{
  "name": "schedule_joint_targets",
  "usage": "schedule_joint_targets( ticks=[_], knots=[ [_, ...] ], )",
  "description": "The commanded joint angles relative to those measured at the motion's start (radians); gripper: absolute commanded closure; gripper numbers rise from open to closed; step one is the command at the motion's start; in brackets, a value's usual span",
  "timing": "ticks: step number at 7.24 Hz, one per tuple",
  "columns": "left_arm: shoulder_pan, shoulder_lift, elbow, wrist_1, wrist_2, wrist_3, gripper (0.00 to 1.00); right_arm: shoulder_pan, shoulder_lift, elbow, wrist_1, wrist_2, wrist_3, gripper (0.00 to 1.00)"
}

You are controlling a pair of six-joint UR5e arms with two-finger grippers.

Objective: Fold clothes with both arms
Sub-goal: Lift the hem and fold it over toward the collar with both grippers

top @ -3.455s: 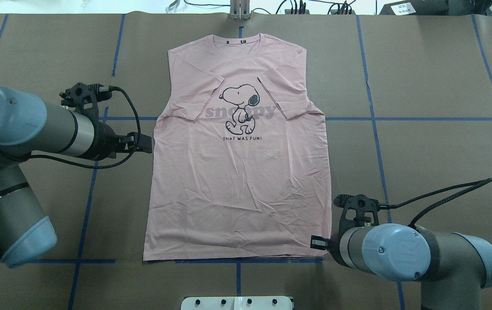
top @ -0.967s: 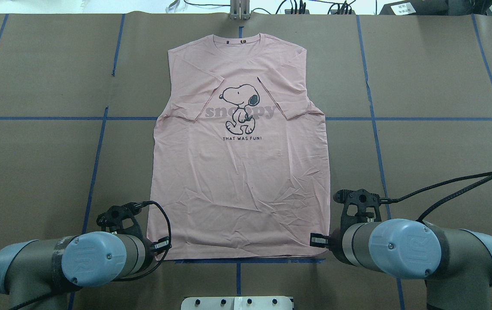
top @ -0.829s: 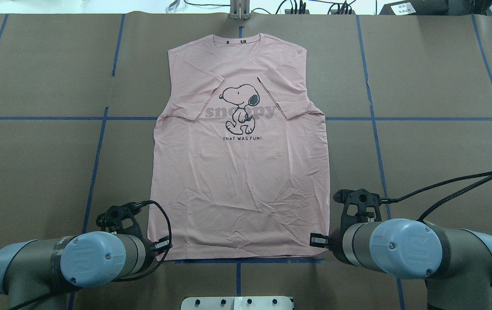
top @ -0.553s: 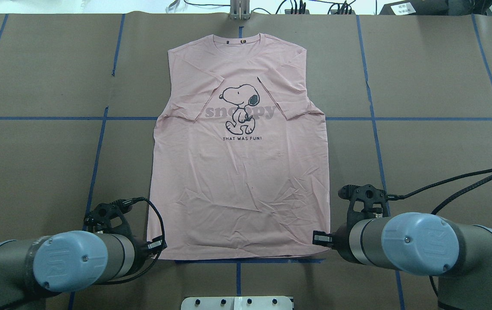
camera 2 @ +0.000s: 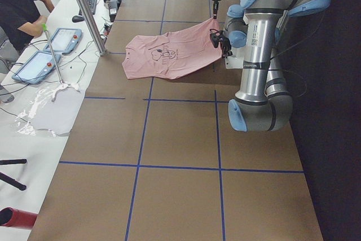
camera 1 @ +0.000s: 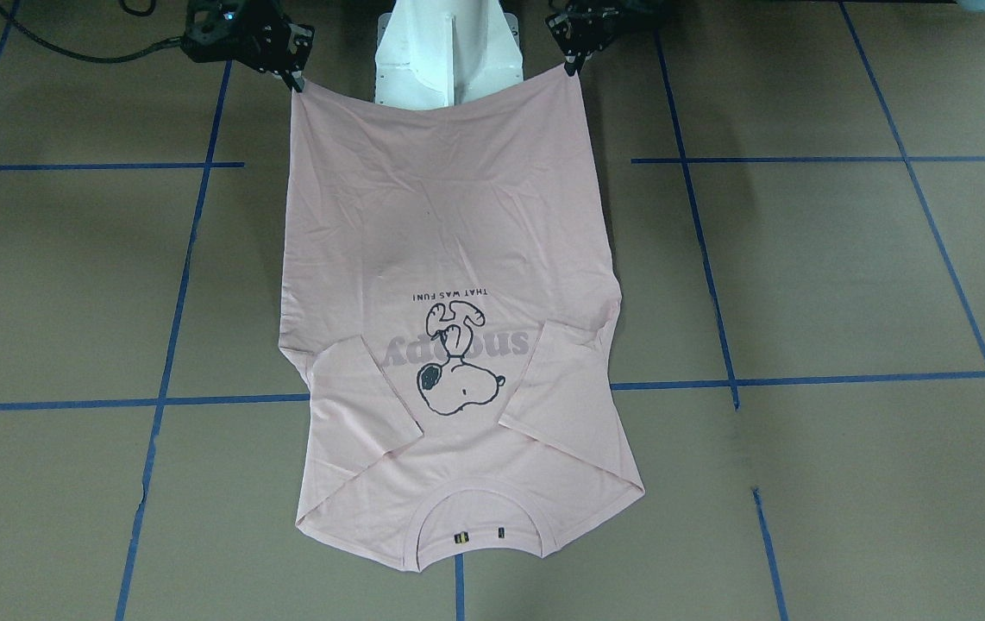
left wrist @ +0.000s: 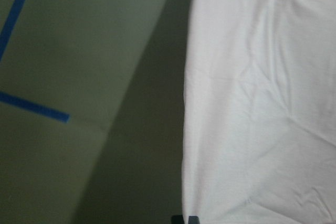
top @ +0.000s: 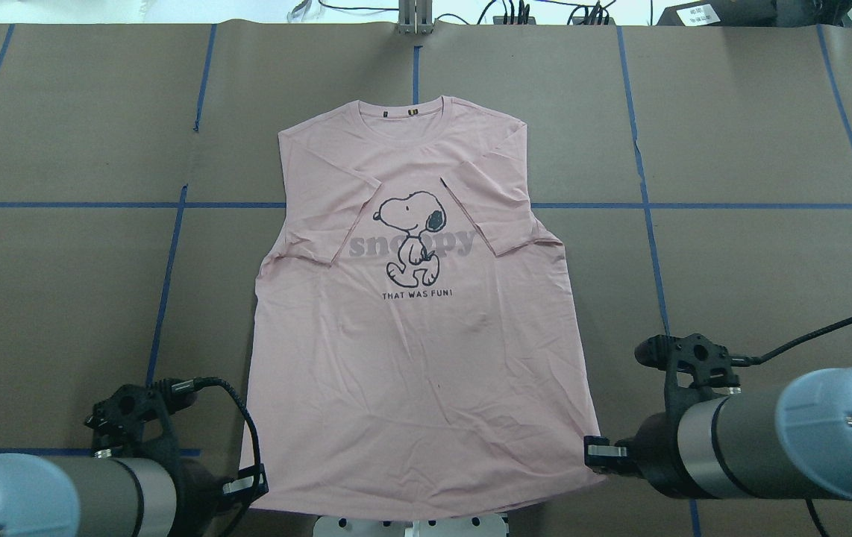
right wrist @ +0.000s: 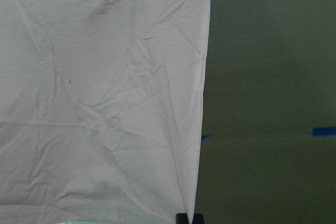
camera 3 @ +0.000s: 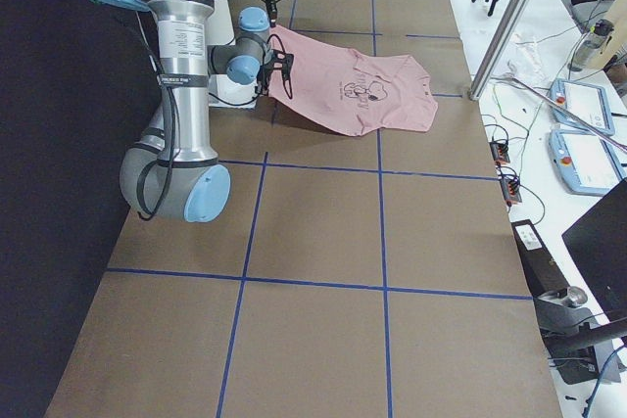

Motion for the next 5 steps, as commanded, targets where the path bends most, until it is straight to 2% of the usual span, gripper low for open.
schedule_joint_targets(
  ticks=[1, 2, 3, 5],
  knots=[
    [0.050, -0.013, -0.109, 0.121, -0.021, 0.000, 1.00, -0.032, -0.052, 0.081, -0.002, 0.042, 0.005, 1.00],
    [0.047, -0.044, -0.081, 0.121, -0.021, 0.004, 1.00, -0.038, -0.028, 0.060, 0.000, 0.024, -0.002, 1.00],
    [0.003, -0.086, -0.019, 0.118, -0.013, 0.041, 1.00, 0.021, 0.055, 0.010, 0.003, 0.010, -0.024, 1.00],
    [-0.184, -0.154, 0.058, 0.113, -0.019, 0.222, 1.00, 0.186, 0.230, -0.163, 0.004, 0.008, -0.205, 1.00]
  ],
)
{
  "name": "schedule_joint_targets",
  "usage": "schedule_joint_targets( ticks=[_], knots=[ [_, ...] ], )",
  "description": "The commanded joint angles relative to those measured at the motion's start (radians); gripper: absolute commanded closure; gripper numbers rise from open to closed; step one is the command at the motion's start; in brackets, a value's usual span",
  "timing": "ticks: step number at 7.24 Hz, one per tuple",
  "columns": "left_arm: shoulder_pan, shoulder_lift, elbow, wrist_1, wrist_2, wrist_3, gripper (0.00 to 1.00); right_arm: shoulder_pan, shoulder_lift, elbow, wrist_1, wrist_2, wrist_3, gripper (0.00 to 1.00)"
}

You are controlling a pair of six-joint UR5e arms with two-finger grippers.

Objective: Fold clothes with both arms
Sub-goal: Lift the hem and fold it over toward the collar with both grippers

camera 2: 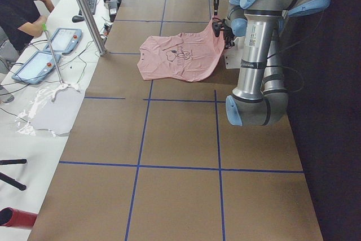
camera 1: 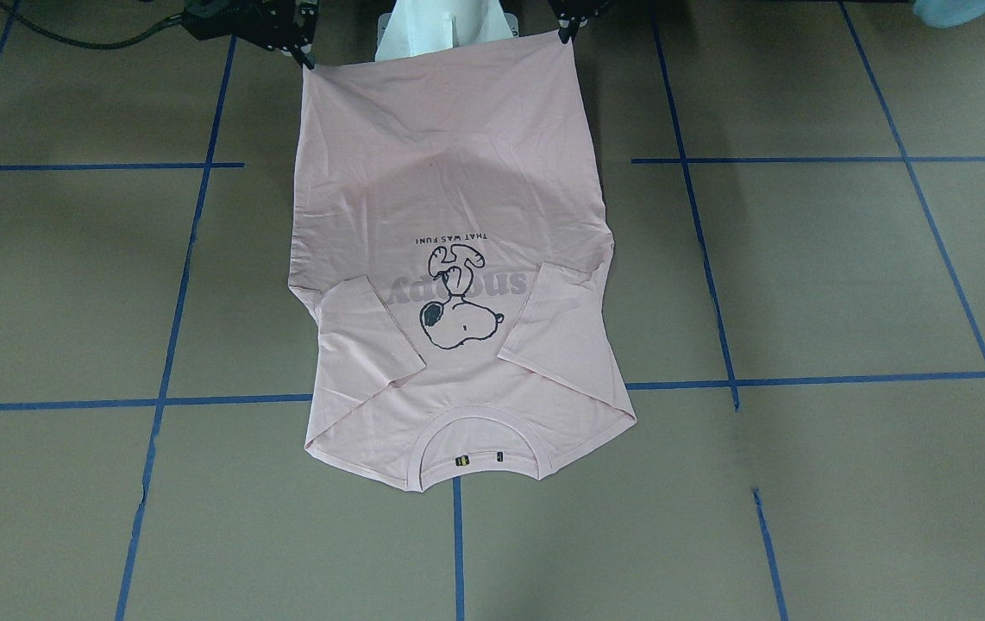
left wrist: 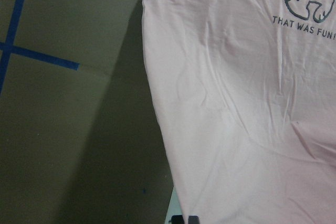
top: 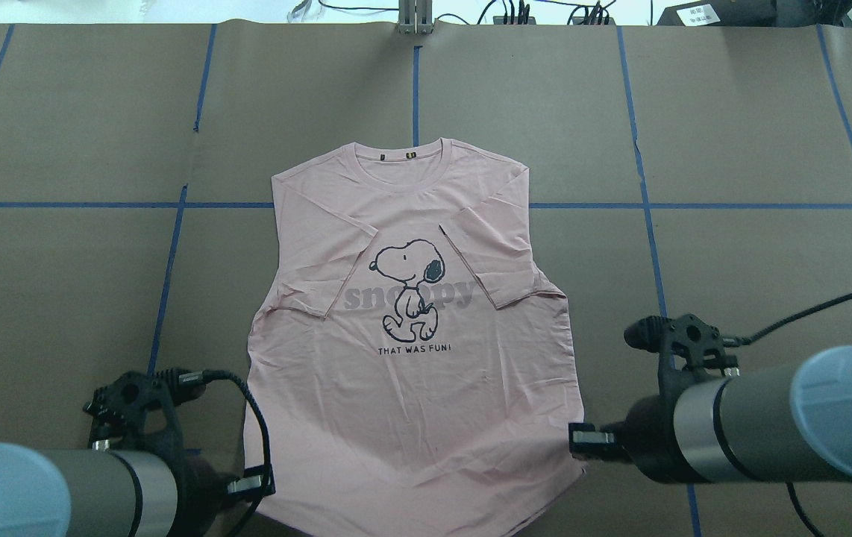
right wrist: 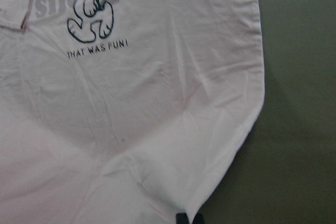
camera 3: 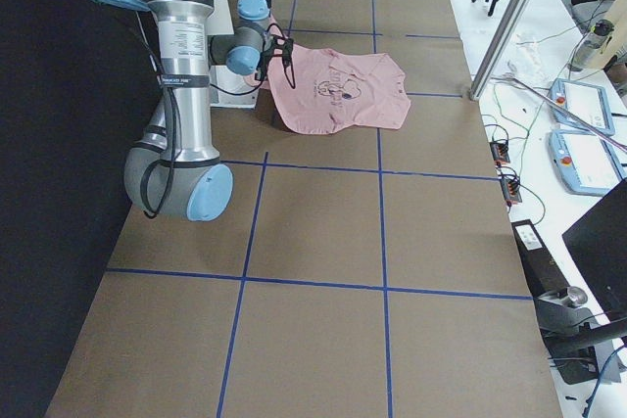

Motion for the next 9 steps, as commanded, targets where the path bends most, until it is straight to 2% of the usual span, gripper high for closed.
schedule_joint_targets(
  ticks=[1, 3, 5, 6, 7, 9],
  knots=[
    [-0.188, -0.045, 0.071, -0.025, -0.005, 0.183, 1.00, 0.180, 0.128, -0.169, 0.008, -0.003, -0.216, 1.00],
    [-0.313, -0.046, 0.219, -0.129, -0.007, 0.290, 1.00, 0.318, 0.232, -0.334, 0.009, -0.004, -0.396, 1.00],
    [-0.392, -0.062, 0.404, -0.310, -0.008, 0.322, 1.00, 0.345, 0.324, -0.454, 0.009, -0.083, -0.505, 1.00],
    [-0.447, -0.080, 0.469, -0.341, -0.029, 0.376, 1.00, 0.378, 0.358, -0.520, 0.011, -0.085, -0.544, 1.00],
    [-0.509, -0.092, 0.530, -0.378, -0.046, 0.438, 1.00, 0.397, 0.360, -0.552, 0.052, -0.084, -0.564, 1.00],
    [-0.575, -0.143, 0.716, -0.493, -0.050, 0.487, 1.00, 0.399, 0.365, -0.717, 0.216, -0.078, -0.564, 1.00]
  ],
)
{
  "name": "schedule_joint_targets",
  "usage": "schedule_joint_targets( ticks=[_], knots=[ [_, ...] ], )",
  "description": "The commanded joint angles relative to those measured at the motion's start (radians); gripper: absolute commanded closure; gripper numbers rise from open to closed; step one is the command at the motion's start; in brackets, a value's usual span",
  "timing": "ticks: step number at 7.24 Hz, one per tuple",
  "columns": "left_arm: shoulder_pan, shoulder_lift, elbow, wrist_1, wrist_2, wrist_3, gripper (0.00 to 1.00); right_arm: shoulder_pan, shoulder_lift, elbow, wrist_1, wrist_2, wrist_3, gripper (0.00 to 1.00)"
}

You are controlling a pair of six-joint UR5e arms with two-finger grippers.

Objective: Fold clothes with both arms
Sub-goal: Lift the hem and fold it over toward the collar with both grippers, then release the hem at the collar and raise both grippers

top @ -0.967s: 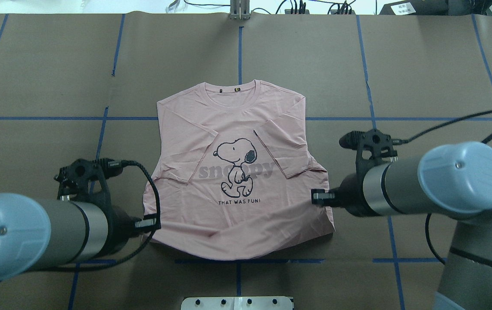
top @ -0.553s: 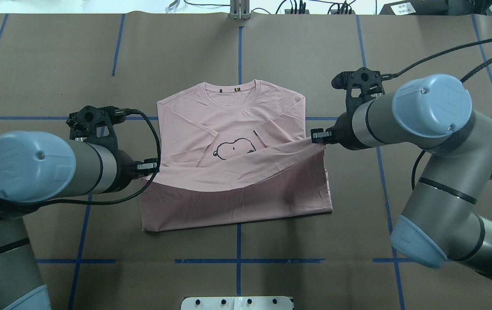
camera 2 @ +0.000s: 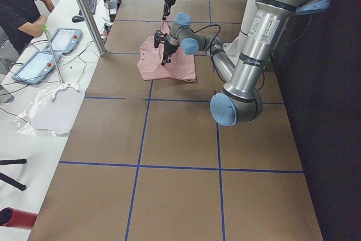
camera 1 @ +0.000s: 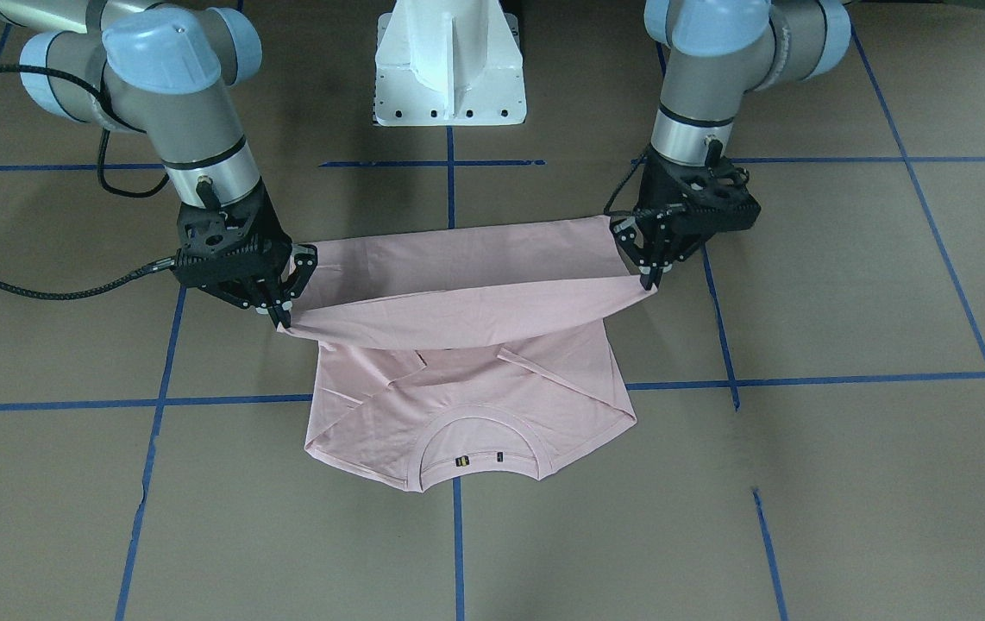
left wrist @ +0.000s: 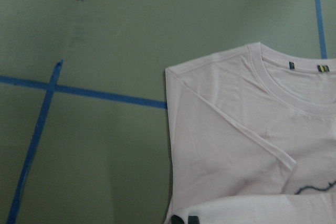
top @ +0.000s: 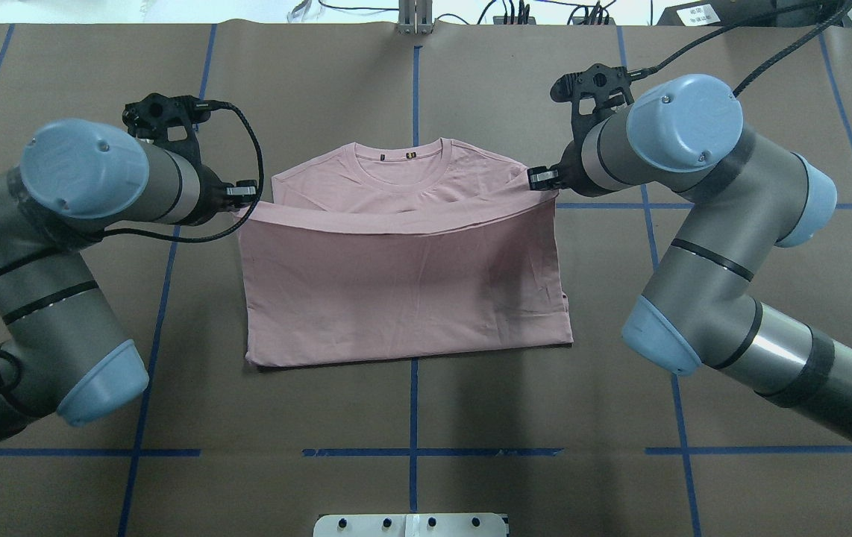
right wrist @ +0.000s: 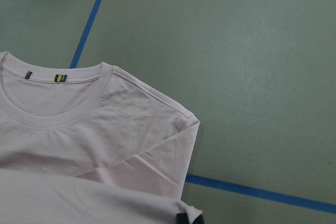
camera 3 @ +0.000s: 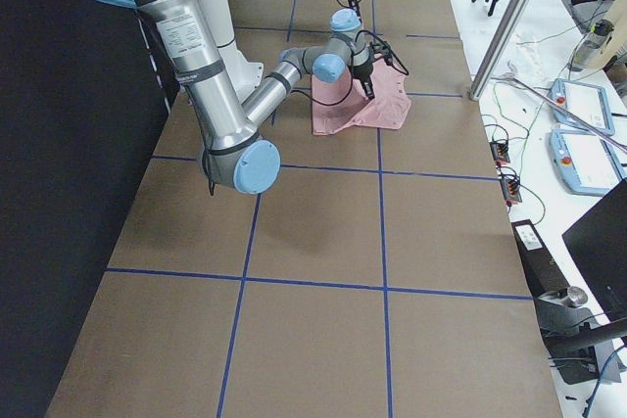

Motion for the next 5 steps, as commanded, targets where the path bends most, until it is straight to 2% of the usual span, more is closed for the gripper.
schedule_joint_targets(
  ticks=[1, 2, 3, 5],
  knots=[
    [-0.044, -0.040, 0.208, -0.170, -0.002, 0.026, 1.00, 0.005, 0.024, -0.201, 0.187, 0.000, -0.007, 1.00],
    [-0.048, -0.041, 0.279, -0.242, -0.001, 0.026, 1.00, 0.013, 0.062, -0.281, 0.222, 0.000, -0.008, 1.00],
    [-0.048, -0.041, 0.322, -0.284, -0.001, 0.026, 1.00, 0.028, 0.078, -0.312, 0.226, 0.000, -0.011, 1.00],
    [-0.047, -0.060, 0.330, -0.286, -0.001, 0.023, 1.00, 0.050, 0.124, -0.360, 0.226, 0.000, -0.010, 1.00]
  ],
)
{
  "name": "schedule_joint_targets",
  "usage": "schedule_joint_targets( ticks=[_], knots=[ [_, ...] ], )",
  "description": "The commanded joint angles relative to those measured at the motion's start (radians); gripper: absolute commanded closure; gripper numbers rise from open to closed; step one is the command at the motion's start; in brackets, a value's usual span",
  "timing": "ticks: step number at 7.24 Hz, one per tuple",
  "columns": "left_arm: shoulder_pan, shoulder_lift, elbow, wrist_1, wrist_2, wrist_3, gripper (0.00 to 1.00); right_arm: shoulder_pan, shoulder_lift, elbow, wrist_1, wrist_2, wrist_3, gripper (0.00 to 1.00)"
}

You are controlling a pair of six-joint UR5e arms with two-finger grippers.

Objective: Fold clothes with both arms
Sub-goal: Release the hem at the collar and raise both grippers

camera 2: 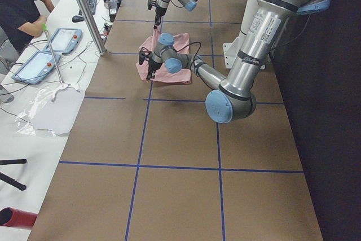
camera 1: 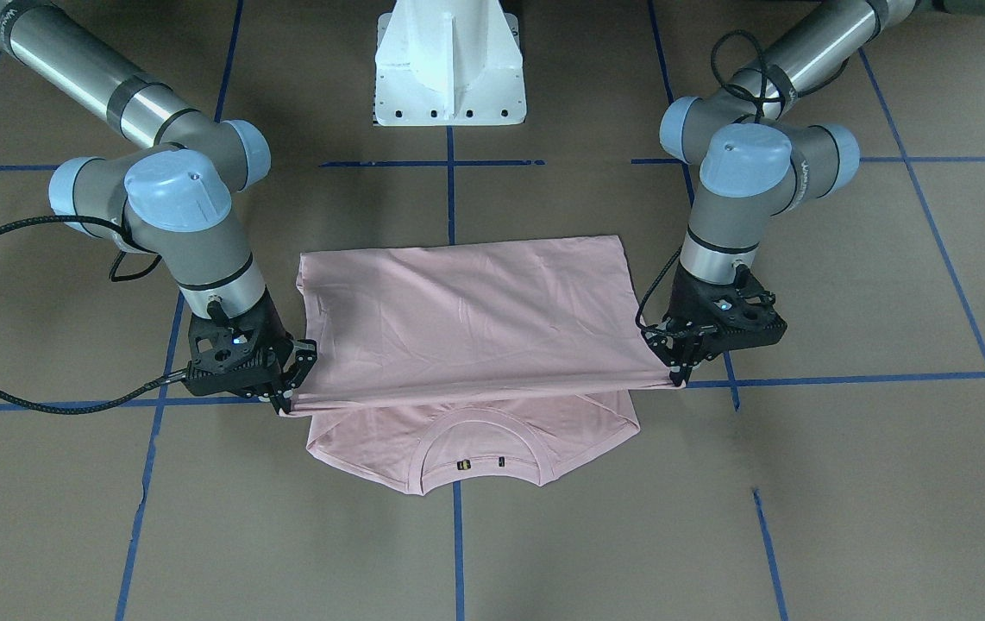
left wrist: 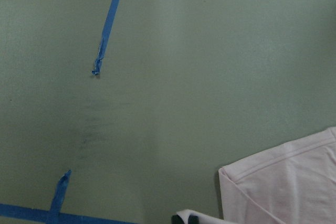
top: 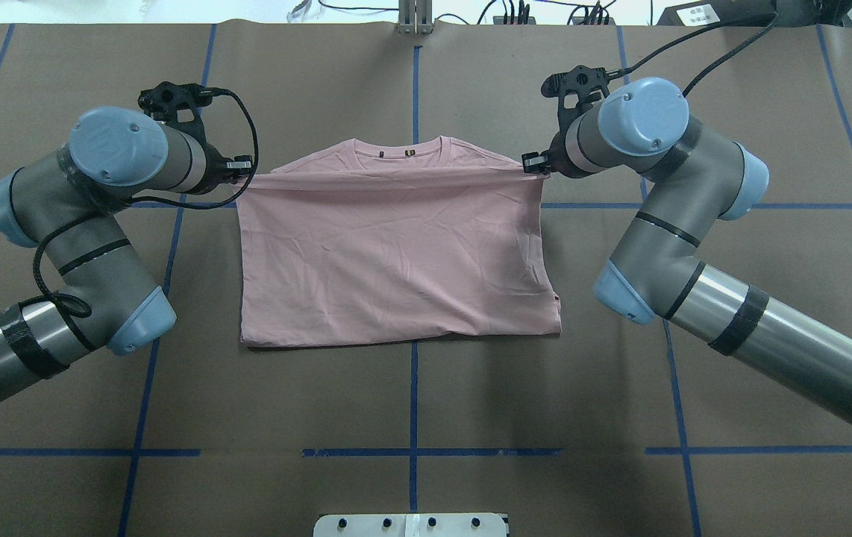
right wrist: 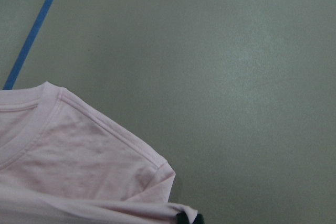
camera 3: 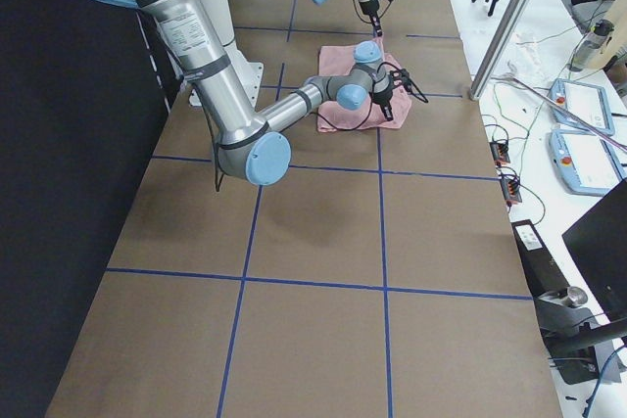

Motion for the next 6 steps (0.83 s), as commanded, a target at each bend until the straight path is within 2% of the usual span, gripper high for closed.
schedule_joint_targets(
  ticks=[1, 3, 5, 6],
  knots=[
    [0.000, -0.030, 0.037, -0.011, 0.000, -0.002, 1.00, 0.025, 0.061, -0.081, 0.003, 0.000, -0.001, 1.00],
    [0.004, -0.040, 0.043, -0.011, 0.000, -0.009, 1.00, 0.028, 0.115, -0.152, 0.003, -0.006, 0.001, 1.00],
    [0.004, -0.044, 0.043, -0.011, 0.000, -0.008, 1.00, 0.028, 0.113, -0.151, 0.008, -0.003, 0.005, 1.00],
    [0.004, -0.045, 0.043, -0.011, 0.000, -0.006, 1.00, 0.026, 0.098, -0.151, 0.055, -0.003, 0.007, 1.00]
  ],
)
